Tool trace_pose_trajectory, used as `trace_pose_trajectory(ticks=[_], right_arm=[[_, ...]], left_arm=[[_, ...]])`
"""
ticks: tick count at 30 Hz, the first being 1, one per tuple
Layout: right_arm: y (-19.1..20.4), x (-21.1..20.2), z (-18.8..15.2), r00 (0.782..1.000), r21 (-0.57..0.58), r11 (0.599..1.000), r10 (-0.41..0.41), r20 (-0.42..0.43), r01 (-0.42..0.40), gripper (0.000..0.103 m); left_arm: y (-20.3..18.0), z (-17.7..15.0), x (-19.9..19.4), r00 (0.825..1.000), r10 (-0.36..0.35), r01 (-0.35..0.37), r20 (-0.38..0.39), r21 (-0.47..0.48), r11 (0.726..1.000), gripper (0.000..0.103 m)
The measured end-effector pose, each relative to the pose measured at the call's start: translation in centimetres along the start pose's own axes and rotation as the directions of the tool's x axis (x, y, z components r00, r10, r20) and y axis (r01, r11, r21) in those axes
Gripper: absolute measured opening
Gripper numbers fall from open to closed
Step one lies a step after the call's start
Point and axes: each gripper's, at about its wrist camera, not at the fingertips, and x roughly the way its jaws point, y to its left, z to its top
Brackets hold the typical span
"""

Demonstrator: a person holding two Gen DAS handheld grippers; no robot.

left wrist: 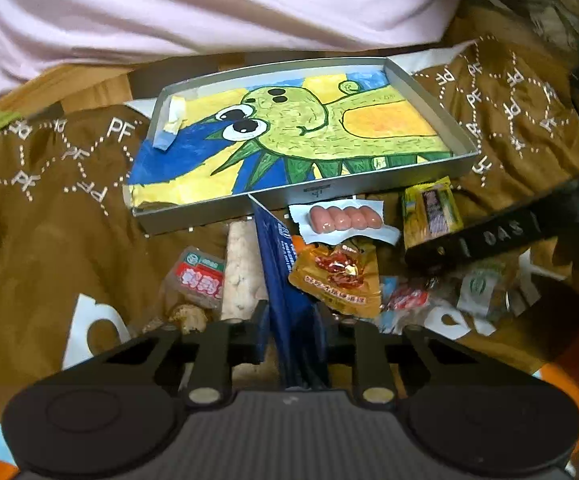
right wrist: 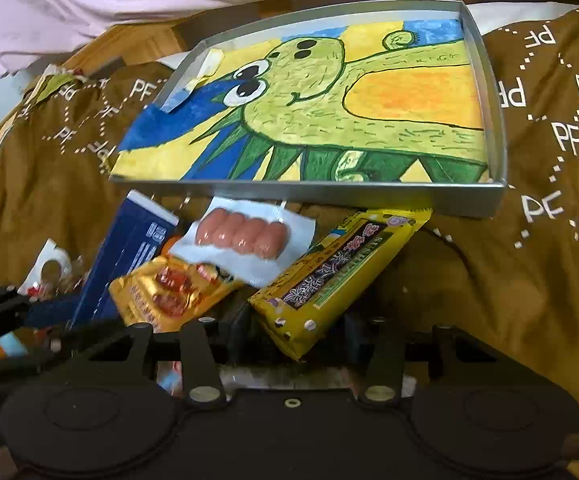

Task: Organize snacks
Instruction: 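Lower the left tool onto the blue stick pack while the right tool approaches the yellow wafer bar, then close the left tool on the blue stick pack while the right tool grasps the yellow wafer bar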

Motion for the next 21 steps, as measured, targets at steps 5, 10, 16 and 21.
trace_pose_trajectory(ticks=[5, 10, 16, 21], right_arm=[[-0.3, -0.8, 0.1, 0.999, 0.041, 0.999, 0.025, 0.032, -0.027, 0.079], [-1.1, -0.8, 0.8, 0.997, 0.155, 0.986, 0.055, 0.052, -0.063, 0.080], [-3.4, 0.1, 1.1, 0.997, 0.336, 0.939, 0.055, 0.057, -0.071, 0.036], [-4.4, 1.0, 1.0, 0.995, 0.385, 0.918, 0.079, 0.058, -0.096, 0.038]], left_arm=[[0.9, 0.2, 0.3, 0.999, -0.042, 0.041, 0.001, -0.068, 0.997, 0.025], [2.0, 0.4, 0.4, 0.992, -0.126, 0.125, 0.000, -0.163, 0.979, 0.021], [2.4, 0.3, 0.3, 0.986, -0.164, 0.161, 0.002, -0.208, 0.965, 0.020], [2.3, 0.3, 0.4, 0.989, -0.148, 0.144, -0.006, -0.211, 0.967, 0.020]])
